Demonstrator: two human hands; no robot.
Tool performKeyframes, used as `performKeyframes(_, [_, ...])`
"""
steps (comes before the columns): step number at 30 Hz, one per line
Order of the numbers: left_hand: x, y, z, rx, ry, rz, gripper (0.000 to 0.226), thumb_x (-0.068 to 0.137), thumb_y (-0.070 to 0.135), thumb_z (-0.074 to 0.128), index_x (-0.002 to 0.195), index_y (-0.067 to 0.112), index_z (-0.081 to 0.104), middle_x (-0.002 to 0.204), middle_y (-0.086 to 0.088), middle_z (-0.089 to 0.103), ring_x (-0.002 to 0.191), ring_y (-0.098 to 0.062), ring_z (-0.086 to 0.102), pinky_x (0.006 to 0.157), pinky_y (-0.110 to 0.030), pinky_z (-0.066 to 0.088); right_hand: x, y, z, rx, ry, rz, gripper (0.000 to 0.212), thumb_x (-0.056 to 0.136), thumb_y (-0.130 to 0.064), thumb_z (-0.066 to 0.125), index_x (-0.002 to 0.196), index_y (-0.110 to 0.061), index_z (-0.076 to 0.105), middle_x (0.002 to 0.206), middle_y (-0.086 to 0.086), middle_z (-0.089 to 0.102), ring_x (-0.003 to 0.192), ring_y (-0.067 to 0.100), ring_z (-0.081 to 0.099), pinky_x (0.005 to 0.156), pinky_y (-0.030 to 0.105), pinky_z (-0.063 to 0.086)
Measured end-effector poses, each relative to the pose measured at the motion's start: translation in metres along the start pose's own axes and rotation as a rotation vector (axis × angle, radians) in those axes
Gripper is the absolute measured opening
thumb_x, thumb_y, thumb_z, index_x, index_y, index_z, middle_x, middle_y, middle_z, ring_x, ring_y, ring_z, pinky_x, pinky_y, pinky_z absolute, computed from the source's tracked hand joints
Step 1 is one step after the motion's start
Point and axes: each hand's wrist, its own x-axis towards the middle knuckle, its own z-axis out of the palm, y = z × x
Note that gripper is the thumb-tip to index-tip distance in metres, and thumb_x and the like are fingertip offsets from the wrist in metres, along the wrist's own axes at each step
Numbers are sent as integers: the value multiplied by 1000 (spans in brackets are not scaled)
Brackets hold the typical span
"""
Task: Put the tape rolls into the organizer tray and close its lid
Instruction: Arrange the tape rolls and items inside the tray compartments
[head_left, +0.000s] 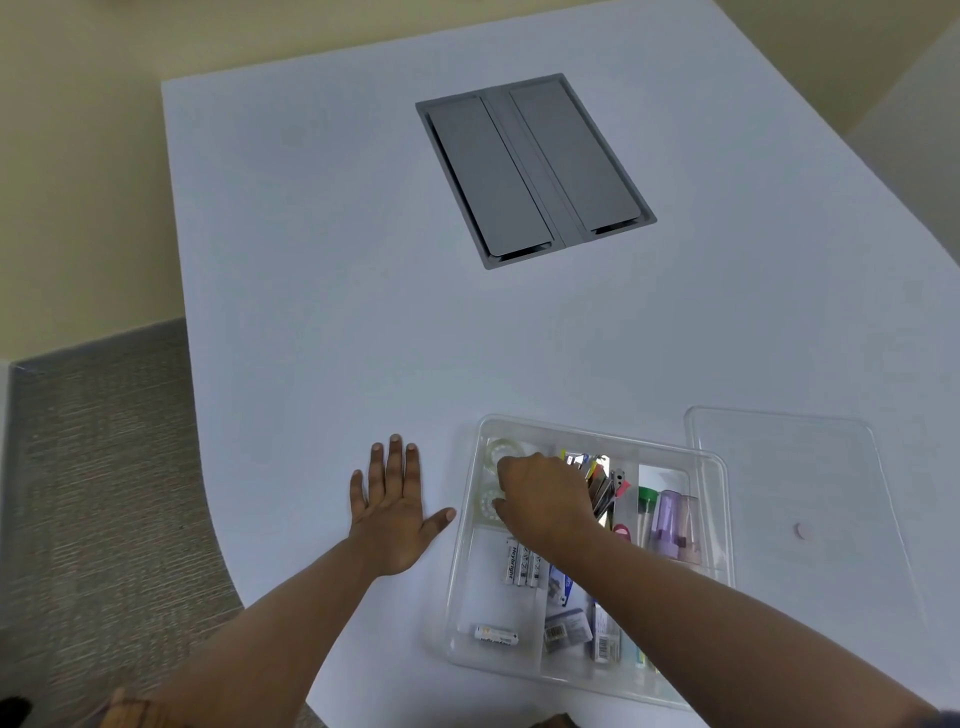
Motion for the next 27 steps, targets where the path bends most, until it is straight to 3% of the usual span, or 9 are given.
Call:
performKeyframes(3, [0,-1,0,0,1,3,96,83,76,16,128,19,-46,139,1,-52,127,-22,-49,107,-48,-23,1,2,-2,18,-10,37,9,83,-19,61,90,-16,57,82,7,68,77,30,68,55,28,36])
performKeyframes(9, [2,-2,2,-5,9,10,95,81,77,15,129,20,-44,140,1,-51,127,-21,-50,107,-49,-23,1,29,-29,135,33,150,18,78,-26,63,96,-24,61,87,1,67,82,27,65,63,29,43])
performKeyframes(19, [1,-1,1,-4,8,3,95,83,75,17,131,19,-42,142,0,-48,129,-22,-47,110,-50,-20,0,25,-21,-93,-121,37,21,83,-15,63,103,-21,59,95,4,66,83,27,65,63,31,42])
performKeyframes(24, [1,-1,3,0,10,2,95,82,76,17,131,19,-42,142,0,-48,129,-22,-46,110,-51,-19,-4,25,-17,-44,-135,40,17,85,-20,59,101,-16,56,83,3,57,81,28,65,66,32,48])
performKeyframes(27, [2,-2,3,-6,17,7,95,82,76,16,130,19,-43,142,1,-48,129,-22,-47,110,-51,-19,-6,22,-16,2,-150,29,22,85,-19,57,106,-13,53,91,7,63,82,29,65,66,34,47])
